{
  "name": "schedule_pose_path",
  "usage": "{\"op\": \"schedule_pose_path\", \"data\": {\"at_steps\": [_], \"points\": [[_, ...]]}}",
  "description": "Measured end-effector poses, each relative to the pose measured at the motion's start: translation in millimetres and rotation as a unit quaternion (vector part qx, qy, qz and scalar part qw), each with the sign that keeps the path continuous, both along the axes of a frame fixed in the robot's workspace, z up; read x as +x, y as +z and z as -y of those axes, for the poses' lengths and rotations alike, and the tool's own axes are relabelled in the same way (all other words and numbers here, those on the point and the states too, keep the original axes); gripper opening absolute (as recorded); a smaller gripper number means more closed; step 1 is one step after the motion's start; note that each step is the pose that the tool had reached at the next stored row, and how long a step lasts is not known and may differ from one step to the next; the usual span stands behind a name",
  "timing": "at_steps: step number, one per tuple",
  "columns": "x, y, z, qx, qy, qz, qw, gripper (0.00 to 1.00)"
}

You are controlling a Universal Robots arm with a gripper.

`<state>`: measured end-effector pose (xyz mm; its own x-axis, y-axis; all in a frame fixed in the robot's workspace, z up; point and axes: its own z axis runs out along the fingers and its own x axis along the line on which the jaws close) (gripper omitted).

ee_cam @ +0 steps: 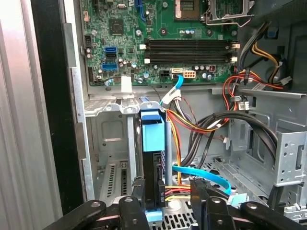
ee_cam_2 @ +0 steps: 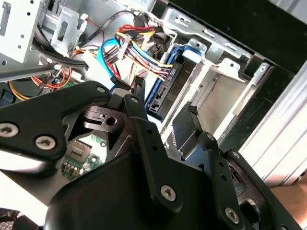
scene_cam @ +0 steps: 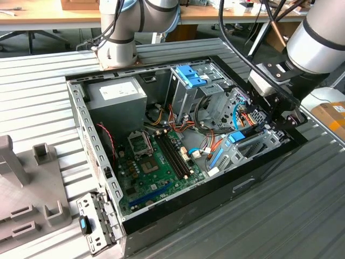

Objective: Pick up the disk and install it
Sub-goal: 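Insert the first disk wire, then insert the second disk wire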

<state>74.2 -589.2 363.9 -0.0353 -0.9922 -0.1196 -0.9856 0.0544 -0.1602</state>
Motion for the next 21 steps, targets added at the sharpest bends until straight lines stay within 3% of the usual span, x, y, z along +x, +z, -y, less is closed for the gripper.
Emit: {"op": "schedule_pose_path", "data": {"at_steps": [1,4,7,9,11,21], "points": [[0.0,0.1,-2.9,-0.0023,0.000,-0.0038,1.0000,0.51],[0.2,0.0,-9.7,-0.0049,0.000,-0.0068,1.0000,0.51],[0.1,0.6,-10.7,-0.0067,0.000,-0.0081,0.9999,0.51],[1.2,1.1,-12.2,-0.0124,0.000,-0.0117,0.9999,0.51],[2.9,1.1,-12.7,-0.0133,0.000,-0.0143,0.9998,0.51],[2.9,1.1,-12.8,-0.0134,0.000,-0.0156,0.9998,0.51]]}}
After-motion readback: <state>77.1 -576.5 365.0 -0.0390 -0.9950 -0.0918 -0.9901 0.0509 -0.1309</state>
